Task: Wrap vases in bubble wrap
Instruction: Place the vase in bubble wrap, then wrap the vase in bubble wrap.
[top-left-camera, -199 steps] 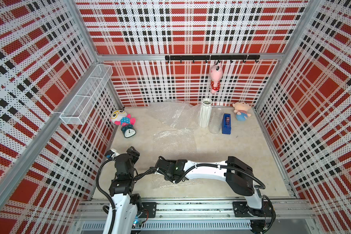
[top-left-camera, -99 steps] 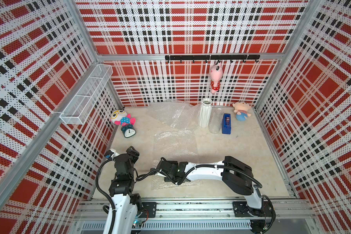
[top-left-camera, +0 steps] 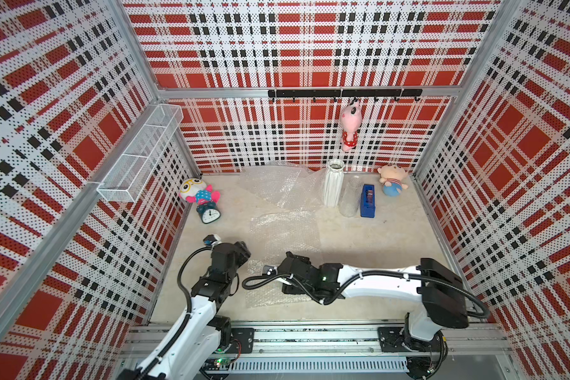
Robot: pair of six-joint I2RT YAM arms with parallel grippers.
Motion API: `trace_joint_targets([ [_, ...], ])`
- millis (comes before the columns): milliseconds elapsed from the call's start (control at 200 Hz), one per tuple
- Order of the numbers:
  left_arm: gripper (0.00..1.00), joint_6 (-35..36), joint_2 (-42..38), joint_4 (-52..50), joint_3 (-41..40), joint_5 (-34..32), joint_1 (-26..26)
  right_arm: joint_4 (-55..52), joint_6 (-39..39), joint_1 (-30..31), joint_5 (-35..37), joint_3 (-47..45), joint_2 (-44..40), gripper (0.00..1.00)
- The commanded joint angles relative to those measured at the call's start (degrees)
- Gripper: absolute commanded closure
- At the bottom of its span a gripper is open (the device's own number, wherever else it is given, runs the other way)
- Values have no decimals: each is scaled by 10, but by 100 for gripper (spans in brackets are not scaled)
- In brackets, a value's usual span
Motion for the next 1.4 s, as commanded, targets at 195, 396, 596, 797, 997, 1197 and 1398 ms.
trace_joint_targets([
  [195, 42, -50, 99, -7, 42, -64, -163, 19, 109, 55, 13, -138, -109, 35],
  [396, 44, -56, 82, 5, 22, -44, -149, 58, 120, 87, -27, -170, -98, 41],
  [596, 48, -46, 45, 36, -27, 48, -70, 113, 120, 104, -15, -201, -68, 41],
  [797, 48, -30, 32, 28, -36, 68, -47, 138, 109, 106, 19, -206, -35, 43],
  [997, 49, -27, 42, 35, -39, 75, -46, 147, 92, 107, 50, -202, 8, 44],
  [1197, 49, -21, 62, 51, -43, 87, -43, 162, 70, 106, 91, -200, 38, 48],
  [1398, 48, -19, 75, 55, -41, 87, -40, 179, 53, 106, 107, -201, 51, 60],
])
